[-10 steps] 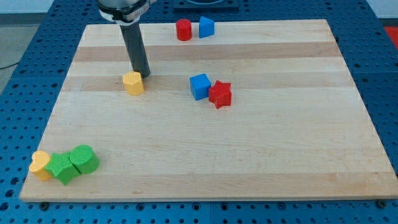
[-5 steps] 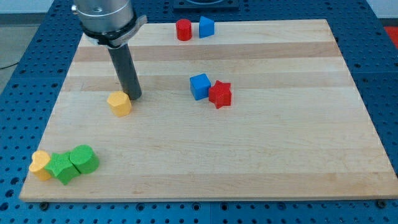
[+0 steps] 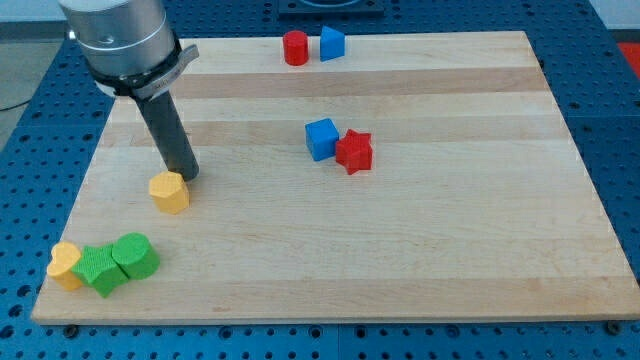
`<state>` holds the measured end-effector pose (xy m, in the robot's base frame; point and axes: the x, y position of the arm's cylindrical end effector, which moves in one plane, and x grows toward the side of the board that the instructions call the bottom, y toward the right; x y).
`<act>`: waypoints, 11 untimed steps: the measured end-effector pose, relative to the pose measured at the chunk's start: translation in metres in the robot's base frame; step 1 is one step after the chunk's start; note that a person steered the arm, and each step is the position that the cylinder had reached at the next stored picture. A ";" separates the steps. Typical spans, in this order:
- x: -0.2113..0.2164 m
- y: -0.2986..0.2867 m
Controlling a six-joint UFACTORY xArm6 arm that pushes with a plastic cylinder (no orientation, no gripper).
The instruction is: Push the yellow hexagon above the green circle
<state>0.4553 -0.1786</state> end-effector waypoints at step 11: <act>0.044 -0.006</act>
<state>0.4994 -0.1842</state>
